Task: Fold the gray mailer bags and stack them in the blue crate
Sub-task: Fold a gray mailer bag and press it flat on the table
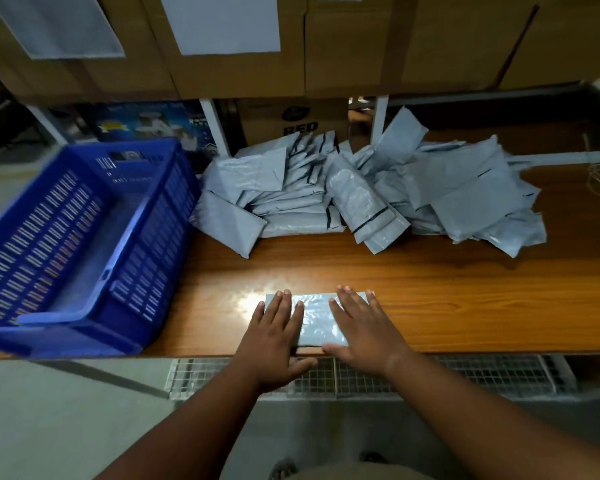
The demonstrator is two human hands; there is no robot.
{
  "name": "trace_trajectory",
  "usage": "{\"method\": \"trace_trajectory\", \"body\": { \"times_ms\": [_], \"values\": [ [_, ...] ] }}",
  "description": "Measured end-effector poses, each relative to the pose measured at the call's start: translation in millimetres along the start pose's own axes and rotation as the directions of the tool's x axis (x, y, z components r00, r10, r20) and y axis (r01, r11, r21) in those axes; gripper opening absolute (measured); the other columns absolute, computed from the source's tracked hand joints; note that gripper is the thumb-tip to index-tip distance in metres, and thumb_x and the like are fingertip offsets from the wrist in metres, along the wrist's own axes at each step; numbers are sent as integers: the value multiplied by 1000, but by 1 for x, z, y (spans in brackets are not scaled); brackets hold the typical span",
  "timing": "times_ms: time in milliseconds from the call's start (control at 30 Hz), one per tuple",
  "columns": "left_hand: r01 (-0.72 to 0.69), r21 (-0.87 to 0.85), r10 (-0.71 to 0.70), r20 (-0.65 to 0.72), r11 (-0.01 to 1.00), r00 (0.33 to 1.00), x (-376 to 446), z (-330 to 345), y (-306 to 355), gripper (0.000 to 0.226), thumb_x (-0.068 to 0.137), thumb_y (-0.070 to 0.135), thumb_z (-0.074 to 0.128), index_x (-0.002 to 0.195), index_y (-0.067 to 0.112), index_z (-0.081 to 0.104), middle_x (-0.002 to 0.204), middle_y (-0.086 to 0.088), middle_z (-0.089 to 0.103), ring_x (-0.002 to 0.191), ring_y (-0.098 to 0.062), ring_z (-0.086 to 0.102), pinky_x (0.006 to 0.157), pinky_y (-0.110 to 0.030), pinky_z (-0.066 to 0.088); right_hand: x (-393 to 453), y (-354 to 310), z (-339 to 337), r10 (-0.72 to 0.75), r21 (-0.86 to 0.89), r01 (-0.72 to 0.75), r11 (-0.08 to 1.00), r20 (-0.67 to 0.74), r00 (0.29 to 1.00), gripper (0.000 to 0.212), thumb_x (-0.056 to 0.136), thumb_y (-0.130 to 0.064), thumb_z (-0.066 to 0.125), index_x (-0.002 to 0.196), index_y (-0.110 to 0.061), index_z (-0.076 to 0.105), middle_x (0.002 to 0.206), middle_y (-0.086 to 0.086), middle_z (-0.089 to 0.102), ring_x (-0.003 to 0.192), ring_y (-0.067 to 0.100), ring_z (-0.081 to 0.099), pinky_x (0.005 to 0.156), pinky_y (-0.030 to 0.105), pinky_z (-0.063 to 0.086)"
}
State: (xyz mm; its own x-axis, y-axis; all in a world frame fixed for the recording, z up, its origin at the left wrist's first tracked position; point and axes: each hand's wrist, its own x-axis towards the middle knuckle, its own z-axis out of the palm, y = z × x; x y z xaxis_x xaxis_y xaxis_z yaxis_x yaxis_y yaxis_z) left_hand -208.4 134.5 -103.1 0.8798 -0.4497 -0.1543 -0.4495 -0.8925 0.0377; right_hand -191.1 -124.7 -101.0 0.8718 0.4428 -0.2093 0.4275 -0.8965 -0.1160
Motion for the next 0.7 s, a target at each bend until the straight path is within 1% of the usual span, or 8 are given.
{"method": "trace_trajectory", "body": {
  "times_ms": [100, 167, 233, 367, 467, 567, 600, 700],
  "values": [
    [-22, 20, 22, -23, 1000, 999, -14, 7, 0, 107, 94, 86, 38, 171, 20, 4, 177, -15, -5, 164, -33, -10, 131, -57, 9, -16, -4, 8, -102, -88, 101, 991, -7, 995, 110, 90, -87, 42, 170, -18, 11, 178, 12, 1, 165, 32, 1, 132, 58, 2],
    [-38, 34, 40, -71, 999, 997, -24, 9, -1, 92, 96, 66, 53, 169, 18, 21, 175, -18, 16, 163, -36, 11, 127, -60, 25, -22, -4, 12, -144, -114, 138, 984, -38, 989, 106, 88, -67, 69, 168, -17, 21, 177, 15, 14, 163, 35, 14, 131, 58, 9],
    [-84, 30, 88, -149, 996, 985, -32, 11, -3, 74, 94, 47, 63, 159, 18, 44, 166, -16, 40, 156, -35, 35, 121, -62, 36, -27, -5, 13, -176, -116, 168, 979, -63, 982, 97, 84, -48, 80, 164, -18, 33, 174, 15, 26, 160, 35, 26, 128, 57, 16],
    [-129, -26, 115, -309, 991, 944, -31, -10, -13, 40, 91, 32, 72, 130, 26, 68, 143, 0, 66, 134, -21, 61, 121, -53, 40, -25, -9, -5, -299, -103, 282, 954, -251, 921, 48, 88, -36, 77, 134, -25, 65, 148, 6, 61, 136, 28, 57, 114, 48, 46],
    [-95, -68, 66, -339, 993, 939, -18, -45, -18, 32, 85, 25, 77, 115, 30, 71, 117, 9, 74, 107, -14, 69, 114, -47, 45, -7, -12, -34, -306, -91, 293, 952, -335, 891, 22, 95, -27, 62, 115, -25, 70, 117, -2, 71, 105, 24, 66, 91, 43, 52],
    [-44, -87, 7, -394, 995, 919, -8, -80, -24, 22, 85, 23, 67, 105, 27, 76, 93, 7, 76, 82, -21, 69, 89, -40, 52, 12, -16, -69, -245, -98, 225, 969, -376, 893, 22, 97, -23, 54, 109, -25, 72, 103, -4, 70, 91, 22, 63, 79, 41, 51],
    [-12, -104, -33, -417, 995, 908, -6, -91, -28, 21, 85, 22, 68, 104, 27, 77, 92, 6, 76, 81, -22, 68, 82, -38, 52, 19, -17, -81, -224, -97, 202, 975, -402, 888, 21, 98, -22, 55, 109, -26, 72, 101, -4, 70, 88, 22, 62, 76, 40, 51],
    [62, -111, -108, -476, 992, 873, -8, -124, -40, 20, 90, 23, 65, 105, 28, 77, 94, 6, 76, 83, -21, 67, 77, -40, 54, 40, -21, -116, -221, -57, 222, 973, -492, 842, 18, 96, -21, 61, 108, -28, 73, 97, -5, 70, 84, 23, 62, 70, 40, 52]
  ]
}}
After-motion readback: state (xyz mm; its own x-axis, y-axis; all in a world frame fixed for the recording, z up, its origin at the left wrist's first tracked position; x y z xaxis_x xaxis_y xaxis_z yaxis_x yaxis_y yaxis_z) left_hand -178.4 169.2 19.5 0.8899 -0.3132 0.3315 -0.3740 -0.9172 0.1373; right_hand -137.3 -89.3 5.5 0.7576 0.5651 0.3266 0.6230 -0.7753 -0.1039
